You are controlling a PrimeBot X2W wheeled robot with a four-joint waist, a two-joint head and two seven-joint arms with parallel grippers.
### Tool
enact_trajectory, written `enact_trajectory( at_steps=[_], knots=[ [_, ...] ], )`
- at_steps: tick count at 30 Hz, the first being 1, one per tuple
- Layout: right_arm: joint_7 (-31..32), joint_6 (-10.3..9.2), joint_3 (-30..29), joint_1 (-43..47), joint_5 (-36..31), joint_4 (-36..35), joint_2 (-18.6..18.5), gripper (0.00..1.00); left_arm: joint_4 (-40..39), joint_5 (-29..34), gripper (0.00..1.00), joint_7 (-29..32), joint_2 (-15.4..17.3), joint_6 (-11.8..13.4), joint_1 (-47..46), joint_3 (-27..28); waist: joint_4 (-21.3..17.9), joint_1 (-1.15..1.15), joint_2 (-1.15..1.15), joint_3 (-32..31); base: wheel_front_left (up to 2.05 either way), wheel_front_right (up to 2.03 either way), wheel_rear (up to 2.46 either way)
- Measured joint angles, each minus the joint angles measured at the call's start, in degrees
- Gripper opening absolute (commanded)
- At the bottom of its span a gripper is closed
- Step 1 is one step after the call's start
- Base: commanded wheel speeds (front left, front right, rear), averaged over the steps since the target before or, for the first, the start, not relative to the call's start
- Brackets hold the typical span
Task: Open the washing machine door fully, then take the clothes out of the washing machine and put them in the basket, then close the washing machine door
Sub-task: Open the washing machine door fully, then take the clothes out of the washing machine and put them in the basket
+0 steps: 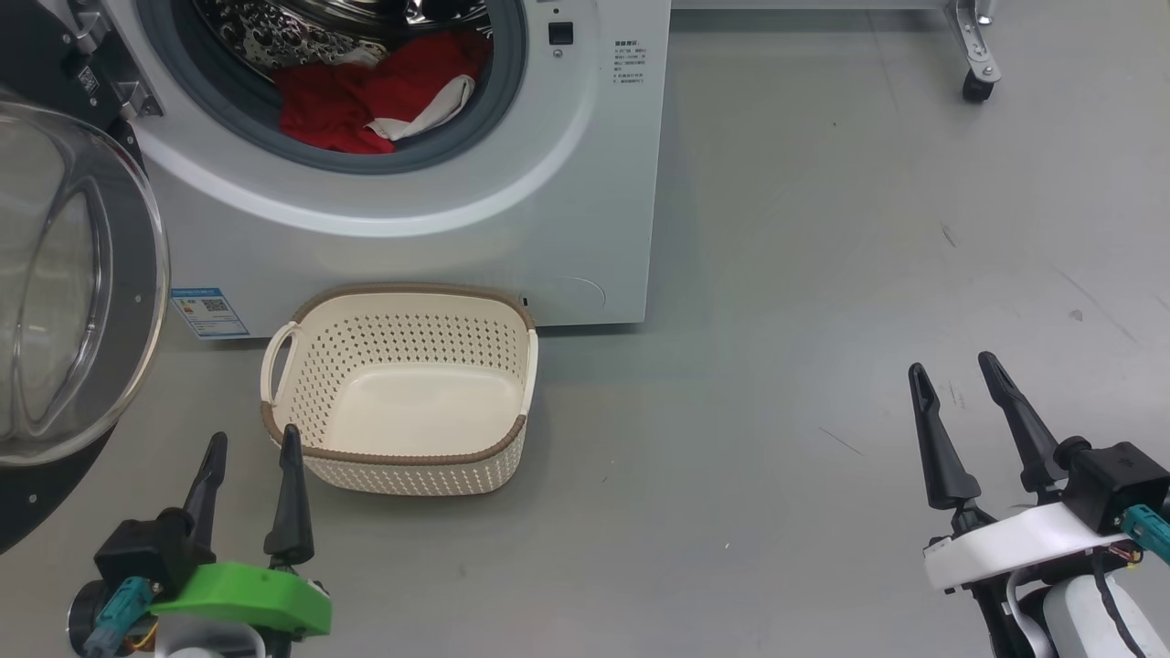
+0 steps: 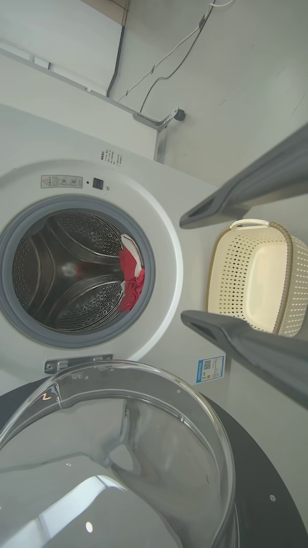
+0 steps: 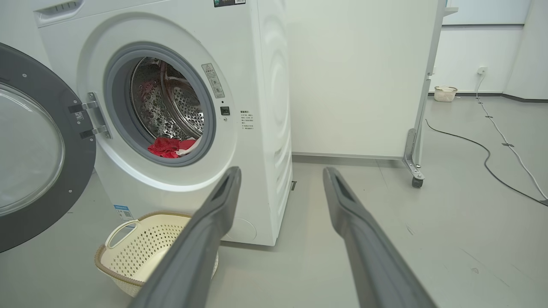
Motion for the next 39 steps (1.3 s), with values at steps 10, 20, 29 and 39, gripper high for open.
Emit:
enact_trajectory(
  at_steps=[10, 20, 29, 39],
  knots=[
    [0.0, 0.0, -0.76, 0.08, -0.32, -0.67, 0.41, 1.0, -0.98, 0.01, 1.0, 0.0, -0.12, 0.0, 0.52, -0.03, -0.12, 0.0, 0.0, 0.22, 0.0, 0.0, 0.0],
    [0.0, 0.0, -1.15, 0.09, -0.68, -0.94, 0.54, 1.0, -1.75, 0.87, 1.0, 0.0, -0.18, 0.09, 0.57, -0.49, -0.29, 0.0, 0.0, 0.32, 0.0, 0.0, 0.0],
    [0.0, 0.01, -1.49, 0.16, -0.88, -1.1, 0.94, 1.0, -2.01, 1.01, 1.0, 0.0, -0.25, 0.1, 1.27, -0.6, -0.41, 0.0, 0.0, 0.37, 0.0, 0.0, 0.0],
    [-0.01, 0.03, -1.76, 0.25, -1.03, -1.13, 1.32, 1.0, -2.53, 1.01, 1.0, 0.0, -0.3, 0.34, 1.33, -0.59, -0.44, 0.0, 0.0, 0.47, 0.0, 0.0, 0.0]
  ],
)
